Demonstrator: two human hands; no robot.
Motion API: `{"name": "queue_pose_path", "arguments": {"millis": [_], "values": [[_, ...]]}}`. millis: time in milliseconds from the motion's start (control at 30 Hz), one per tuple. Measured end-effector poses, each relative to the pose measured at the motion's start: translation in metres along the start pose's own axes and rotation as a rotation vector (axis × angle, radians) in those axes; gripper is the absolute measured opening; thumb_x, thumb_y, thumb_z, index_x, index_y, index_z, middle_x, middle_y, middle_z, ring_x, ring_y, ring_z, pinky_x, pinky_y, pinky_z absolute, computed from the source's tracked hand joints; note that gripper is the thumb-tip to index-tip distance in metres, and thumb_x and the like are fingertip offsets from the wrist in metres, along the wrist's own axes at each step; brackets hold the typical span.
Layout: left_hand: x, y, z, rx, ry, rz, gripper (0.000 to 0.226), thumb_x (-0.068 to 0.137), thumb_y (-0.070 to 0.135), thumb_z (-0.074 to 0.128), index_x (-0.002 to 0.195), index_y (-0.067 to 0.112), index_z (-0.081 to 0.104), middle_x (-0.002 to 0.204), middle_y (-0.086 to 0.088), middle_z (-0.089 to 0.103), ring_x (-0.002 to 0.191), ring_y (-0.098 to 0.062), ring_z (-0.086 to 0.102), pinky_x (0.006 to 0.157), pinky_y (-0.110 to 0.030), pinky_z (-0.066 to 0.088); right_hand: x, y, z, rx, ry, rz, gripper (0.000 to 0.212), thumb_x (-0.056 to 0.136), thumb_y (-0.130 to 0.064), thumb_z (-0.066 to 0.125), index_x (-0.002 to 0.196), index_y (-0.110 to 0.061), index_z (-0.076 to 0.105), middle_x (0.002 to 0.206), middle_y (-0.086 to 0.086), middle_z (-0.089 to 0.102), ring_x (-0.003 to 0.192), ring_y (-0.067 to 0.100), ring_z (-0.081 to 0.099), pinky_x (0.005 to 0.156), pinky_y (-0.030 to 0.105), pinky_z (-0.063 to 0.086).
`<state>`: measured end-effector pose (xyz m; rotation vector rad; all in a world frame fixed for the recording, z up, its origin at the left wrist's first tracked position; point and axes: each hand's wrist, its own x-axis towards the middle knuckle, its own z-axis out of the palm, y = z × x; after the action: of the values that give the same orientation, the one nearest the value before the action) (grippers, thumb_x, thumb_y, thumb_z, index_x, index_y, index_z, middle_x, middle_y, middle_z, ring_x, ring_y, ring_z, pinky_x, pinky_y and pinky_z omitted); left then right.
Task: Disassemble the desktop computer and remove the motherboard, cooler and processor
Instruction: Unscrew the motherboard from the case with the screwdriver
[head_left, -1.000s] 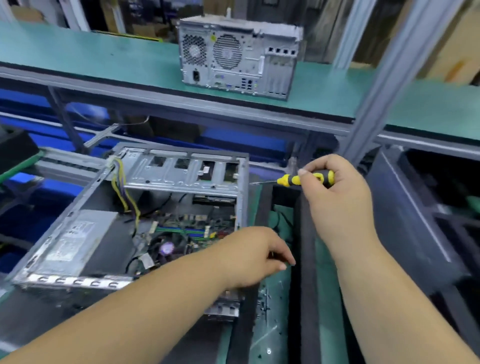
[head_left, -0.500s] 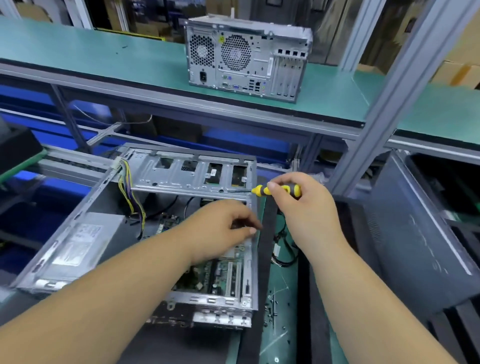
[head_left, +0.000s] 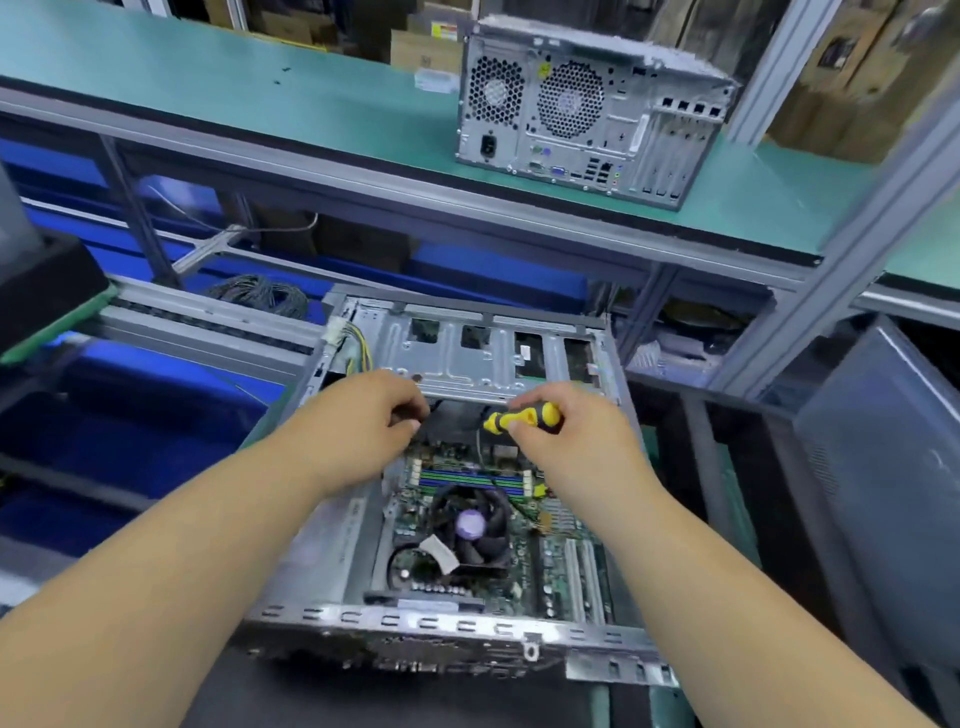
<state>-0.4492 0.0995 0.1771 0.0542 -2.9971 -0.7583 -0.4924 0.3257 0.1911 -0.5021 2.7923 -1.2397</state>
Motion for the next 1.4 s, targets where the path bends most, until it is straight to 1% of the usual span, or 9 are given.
{"name": "queue_pose_path", "arguments": {"millis": [67, 167, 233, 333, 433, 667, 833, 1133, 1400], "values": [[-0.001, -0.014, -0.003, 0.032, -0.02, 0.025, 0.017, 0.091, 0.022, 0.06, 0.105, 0.026, 0.067, 0.1, 0.011, 0.059, 0.095, -0.012, 0.057, 0.083, -0.025, 0.043, 0.003, -0.004, 0.017, -0.079, -0.024, -0.003, 0.007, 0.088, -0.033, 0.067, 0.094, -0.032, 0.067, 0.071, -0.01, 0.059, 0.061, 0.007, 0.055, 0.049, 0.024, 0.041], [-0.001, -0.028, -0.007, 0.049, -0.054, 0.044, 0.019, 0.092, 0.023, 0.056, 0.107, 0.029, 0.066, 0.11, 0.008, 0.062, 0.103, -0.015, 0.057, 0.089, -0.032, 0.047, 0.01, -0.009, 0.042, -0.181, -0.041, -0.018, 0.013, 0.089, -0.035, 0.067, 0.101, -0.03, 0.068, 0.07, -0.012, 0.055, 0.06, 0.005, 0.05, 0.048, 0.018, 0.034], [-0.001, -0.036, -0.011, 0.055, 0.008, 0.079, 0.021, 0.092, 0.019, 0.055, 0.105, 0.028, 0.067, 0.109, 0.007, 0.062, 0.104, -0.016, 0.057, 0.088, -0.031, 0.047, 0.016, -0.012, 0.057, -0.247, -0.051, -0.017, 0.018, 0.089, -0.036, 0.066, 0.105, -0.029, 0.069, 0.071, -0.013, 0.054, 0.061, 0.005, 0.049, 0.05, 0.018, 0.032], [0.002, -0.048, -0.017, -0.024, 0.185, 0.118, 0.025, 0.088, 0.009, 0.055, 0.1, 0.024, 0.071, 0.101, 0.005, 0.063, 0.102, -0.018, 0.054, 0.087, -0.03, 0.044, 0.026, -0.015, 0.077, -0.296, -0.069, 0.017, 0.02, 0.089, -0.036, 0.066, 0.105, -0.025, 0.071, 0.082, -0.003, 0.067, 0.073, 0.016, 0.059, 0.062, 0.028, 0.047], [0.007, -0.056, -0.018, -0.106, 0.231, 0.105, 0.026, 0.087, 0.005, 0.056, 0.101, 0.022, 0.069, 0.101, 0.007, 0.057, 0.106, -0.017, 0.049, 0.095, -0.034, 0.041, 0.033, -0.013, 0.092, -0.355, -0.082, 0.018, 0.02, 0.09, -0.034, 0.065, 0.098, -0.017, 0.072, 0.085, 0.006, 0.071, 0.08, 0.025, 0.064, 0.071, 0.037, 0.054], [0.017, -0.062, -0.012, -0.109, 0.198, 0.16, 0.027, 0.09, 0.008, 0.058, 0.109, 0.026, 0.067, 0.108, 0.012, 0.053, 0.114, -0.015, 0.043, 0.103, -0.033, 0.035, 0.036, -0.007, 0.103, -0.364, -0.075, 0.022, 0.022, 0.091, -0.035, 0.064, 0.105, -0.02, 0.071, 0.082, 0.001, 0.07, 0.074, 0.019, 0.062, 0.067, 0.032, 0.053], [0.024, -0.058, -0.017, -0.045, 0.176, 0.189, 0.029, 0.091, 0.009, 0.056, 0.107, 0.03, 0.068, 0.106, 0.011, 0.055, 0.11, -0.017, 0.045, 0.1, -0.036, 0.036, 0.036, -0.007, 0.103, -0.363, -0.041, -0.02, 0.022, 0.091, -0.034, 0.064, 0.105, -0.019, 0.072, 0.081, 0.001, 0.069, 0.072, 0.018, 0.06, 0.065, 0.03, 0.05], [0.034, -0.052, -0.004, -0.179, 0.145, 0.187, 0.031, 0.091, 0.005, 0.053, 0.102, 0.029, 0.069, 0.098, 0.014, 0.051, 0.107, -0.015, 0.045, 0.094, -0.029, 0.037, 0.036, -0.004, 0.103, -0.345, -0.036, -0.021, 0.022, 0.089, -0.032, 0.066, 0.106, -0.02, 0.072, 0.077, -0.004, 0.062, 0.071, 0.015, 0.057, 0.063, 0.026, 0.045], [0.036, -0.052, -0.003, -0.29, 0.165, 0.128, 0.035, 0.09, 0.003, 0.051, 0.093, 0.033, 0.069, 0.097, 0.013, 0.055, 0.101, -0.011, 0.049, 0.089, -0.027, 0.042, 0.038, -0.005, 0.104, -0.38, -0.062, -0.011, 0.022, 0.089, -0.033, 0.064, 0.107, -0.02, 0.071, 0.083, 0.001, 0.068, 0.076, 0.019, 0.061, 0.067, 0.031, 0.052]]}}
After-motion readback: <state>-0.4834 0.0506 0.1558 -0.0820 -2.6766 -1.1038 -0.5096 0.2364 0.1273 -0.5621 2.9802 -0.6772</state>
